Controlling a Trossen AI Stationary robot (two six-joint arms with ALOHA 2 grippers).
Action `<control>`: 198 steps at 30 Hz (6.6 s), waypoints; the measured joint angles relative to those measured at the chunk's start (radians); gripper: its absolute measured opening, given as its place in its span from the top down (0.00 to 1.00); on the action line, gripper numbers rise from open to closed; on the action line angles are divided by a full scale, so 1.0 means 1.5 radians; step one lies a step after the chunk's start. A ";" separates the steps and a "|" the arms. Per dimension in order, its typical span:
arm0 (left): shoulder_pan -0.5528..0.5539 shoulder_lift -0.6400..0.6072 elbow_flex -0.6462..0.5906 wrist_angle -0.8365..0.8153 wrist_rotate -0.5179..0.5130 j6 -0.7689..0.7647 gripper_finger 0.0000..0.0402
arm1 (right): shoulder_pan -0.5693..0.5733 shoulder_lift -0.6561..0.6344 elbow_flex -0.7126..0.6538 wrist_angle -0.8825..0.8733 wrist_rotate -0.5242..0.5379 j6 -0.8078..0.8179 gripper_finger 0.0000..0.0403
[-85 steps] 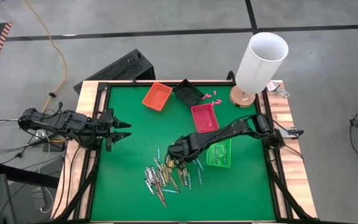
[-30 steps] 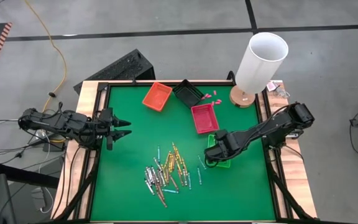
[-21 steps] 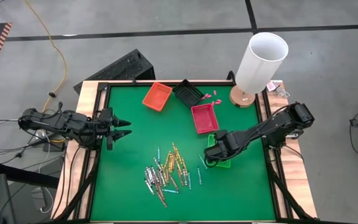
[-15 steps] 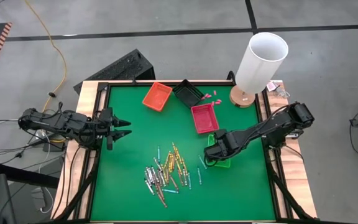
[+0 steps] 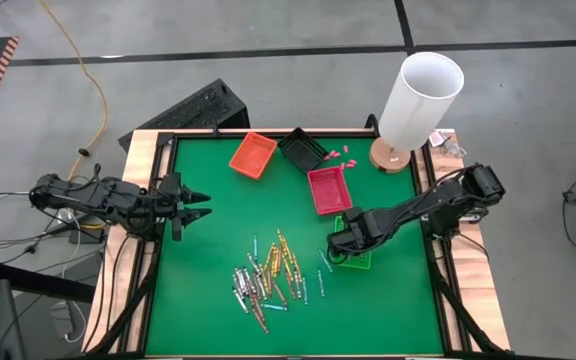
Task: Sort crayons
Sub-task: Put the light blue crayon into the green bin
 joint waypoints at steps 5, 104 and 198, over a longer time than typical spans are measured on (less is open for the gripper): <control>0.000 0.000 0.000 0.000 -0.008 0.001 0.55 | 0.000 0.000 -0.007 0.005 0.000 0.000 0.99; 0.000 0.102 0.000 0.015 -0.015 0.016 0.55 | -0.087 0.364 0.473 -0.200 -0.207 -0.566 0.63; 0.000 0.101 0.000 0.014 -0.014 0.015 0.55 | -0.091 0.363 0.372 -0.059 -0.227 -0.450 0.99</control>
